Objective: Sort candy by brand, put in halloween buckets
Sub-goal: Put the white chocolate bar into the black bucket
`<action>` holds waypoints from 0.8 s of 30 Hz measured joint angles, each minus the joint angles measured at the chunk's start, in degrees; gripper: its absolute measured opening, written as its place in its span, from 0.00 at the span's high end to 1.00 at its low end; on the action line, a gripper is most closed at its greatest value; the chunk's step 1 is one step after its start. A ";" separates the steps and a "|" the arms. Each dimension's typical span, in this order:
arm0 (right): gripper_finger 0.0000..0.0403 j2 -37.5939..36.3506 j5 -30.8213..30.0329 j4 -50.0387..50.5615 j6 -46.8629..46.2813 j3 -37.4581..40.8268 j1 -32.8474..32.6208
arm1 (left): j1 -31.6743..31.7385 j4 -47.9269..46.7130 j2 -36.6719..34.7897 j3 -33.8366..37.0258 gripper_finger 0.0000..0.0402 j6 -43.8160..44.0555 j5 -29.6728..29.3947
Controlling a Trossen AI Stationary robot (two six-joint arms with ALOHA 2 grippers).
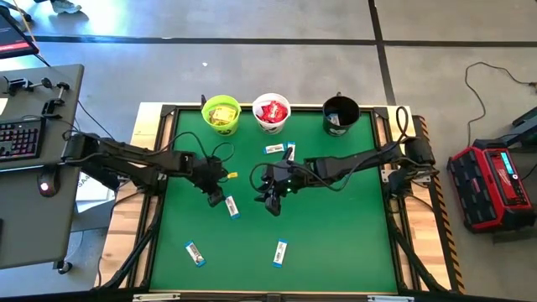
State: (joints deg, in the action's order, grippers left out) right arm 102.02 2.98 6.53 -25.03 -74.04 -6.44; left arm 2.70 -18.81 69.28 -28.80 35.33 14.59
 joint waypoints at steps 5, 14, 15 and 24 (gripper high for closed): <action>0.57 0.00 -0.01 -0.33 0.00 0.00 0.00 | 1.51 -0.41 4.25 0.24 0.65 -1.41 -0.02; 0.57 0.00 -0.01 -0.25 -0.48 0.00 0.00 | 1.90 3.99 9.82 0.15 0.66 -3.61 2.01; 0.57 0.00 -0.02 -0.25 -0.48 0.00 0.00 | 1.90 4.18 9.83 0.15 0.66 -4.18 2.29; 0.59 0.00 -0.02 -0.34 -0.46 0.00 0.00 | 2.49 6.38 11.03 0.22 0.79 -7.50 0.97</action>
State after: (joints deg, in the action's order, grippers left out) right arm 102.02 2.96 6.20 -25.50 -74.04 -6.44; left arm 5.19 -12.43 80.31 -28.58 27.83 15.56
